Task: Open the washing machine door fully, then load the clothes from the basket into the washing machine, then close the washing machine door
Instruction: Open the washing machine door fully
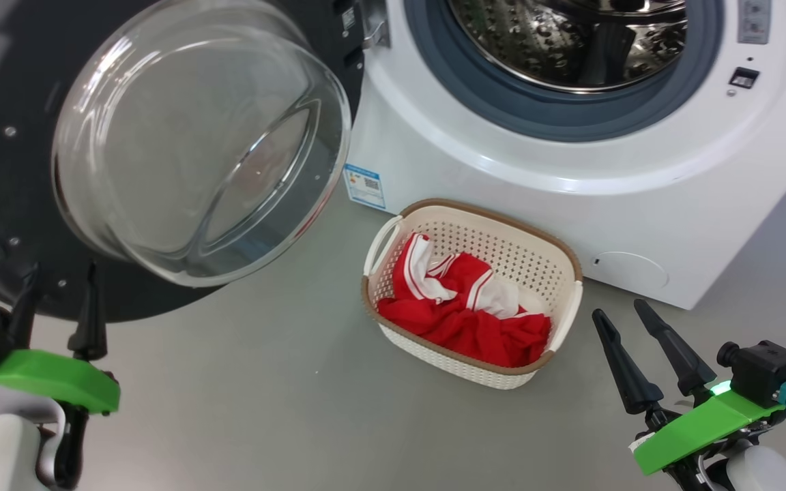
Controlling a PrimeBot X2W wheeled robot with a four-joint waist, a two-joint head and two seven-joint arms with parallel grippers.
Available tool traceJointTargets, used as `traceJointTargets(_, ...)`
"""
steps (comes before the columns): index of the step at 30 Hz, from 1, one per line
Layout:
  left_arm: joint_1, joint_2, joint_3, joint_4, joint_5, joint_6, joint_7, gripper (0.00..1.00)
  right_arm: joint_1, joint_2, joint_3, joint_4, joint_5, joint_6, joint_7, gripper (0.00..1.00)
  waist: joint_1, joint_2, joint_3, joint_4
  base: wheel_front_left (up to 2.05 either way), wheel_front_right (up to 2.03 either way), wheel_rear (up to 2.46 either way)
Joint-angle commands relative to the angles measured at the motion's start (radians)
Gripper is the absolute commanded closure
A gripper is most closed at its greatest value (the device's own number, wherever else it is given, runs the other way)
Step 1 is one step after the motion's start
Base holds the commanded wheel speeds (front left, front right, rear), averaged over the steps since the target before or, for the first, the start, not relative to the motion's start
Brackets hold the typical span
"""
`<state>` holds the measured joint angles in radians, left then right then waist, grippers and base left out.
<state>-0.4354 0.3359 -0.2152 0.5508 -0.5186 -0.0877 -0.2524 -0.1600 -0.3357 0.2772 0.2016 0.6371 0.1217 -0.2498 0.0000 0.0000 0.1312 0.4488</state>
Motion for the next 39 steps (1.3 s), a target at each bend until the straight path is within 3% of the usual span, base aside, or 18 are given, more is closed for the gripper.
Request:
traceJointTargets(1, -0.005, 0.042, 0.043, -0.034, 0.012, 0.011, -0.009, 0.00, 0.009, -0.006, 0.018, -0.022, 0.013, 0.009, -0.012, 0.00, 0.0000, 0.0000, -0.014, -0.019, 0.00, 0.00, 0.00)
traceJointTargets(18, 0.177, -0.057, 0.112, -0.272, 0.064, 0.043, -0.009, 0.00, 0.015, -0.016, -0.004, -0.036, 0.003, 0.009, -0.012, 0.00, 0.0000, 0.0000, -0.044, -0.196, 0.00, 0.00, 0.00)
traceJointTargets(39, 0.279, -0.178, 0.196, -0.349, 0.142, -0.023, -0.009, 0.00, 0.017, -0.031, -0.035, -0.067, -0.032, 0.009, -0.012, 0.00, 0.0000, 0.0000, -0.071, -0.388, 0.00, 0.00, 0.00)
